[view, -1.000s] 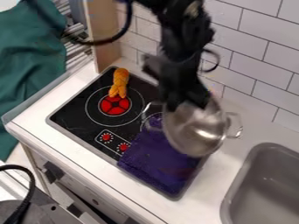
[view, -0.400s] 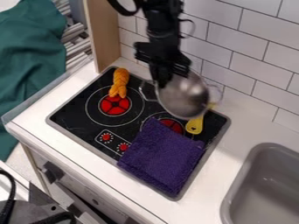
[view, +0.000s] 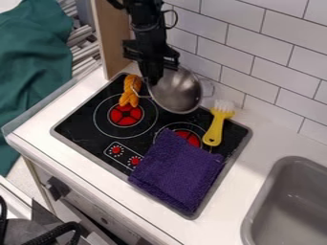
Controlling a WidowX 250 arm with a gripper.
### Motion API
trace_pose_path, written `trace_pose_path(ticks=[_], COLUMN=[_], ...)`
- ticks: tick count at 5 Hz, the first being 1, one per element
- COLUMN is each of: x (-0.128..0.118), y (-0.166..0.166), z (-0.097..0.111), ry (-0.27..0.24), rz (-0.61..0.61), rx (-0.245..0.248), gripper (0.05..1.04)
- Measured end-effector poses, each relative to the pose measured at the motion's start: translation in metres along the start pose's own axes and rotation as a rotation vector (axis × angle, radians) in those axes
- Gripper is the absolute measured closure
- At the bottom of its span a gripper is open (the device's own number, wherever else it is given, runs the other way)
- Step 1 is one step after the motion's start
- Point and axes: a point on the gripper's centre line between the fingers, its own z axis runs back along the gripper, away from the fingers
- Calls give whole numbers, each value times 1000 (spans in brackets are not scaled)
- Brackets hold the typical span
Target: Moving white silver pot
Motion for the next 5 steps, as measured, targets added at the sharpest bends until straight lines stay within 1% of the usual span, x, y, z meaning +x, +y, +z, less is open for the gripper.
trace_pose_path(ticks=[1,2,3,4,5], x=[4,6,5,-7,-9], y=[2,3,4,5,0], z=[-13,-18,-17,-22,-10], ry=[36,59,68,110,61], rz=[-11,-20,-19,-24,-32], rx=[-3,-5,-1,7,-5], gripper=[1029,1029,1006,854,596])
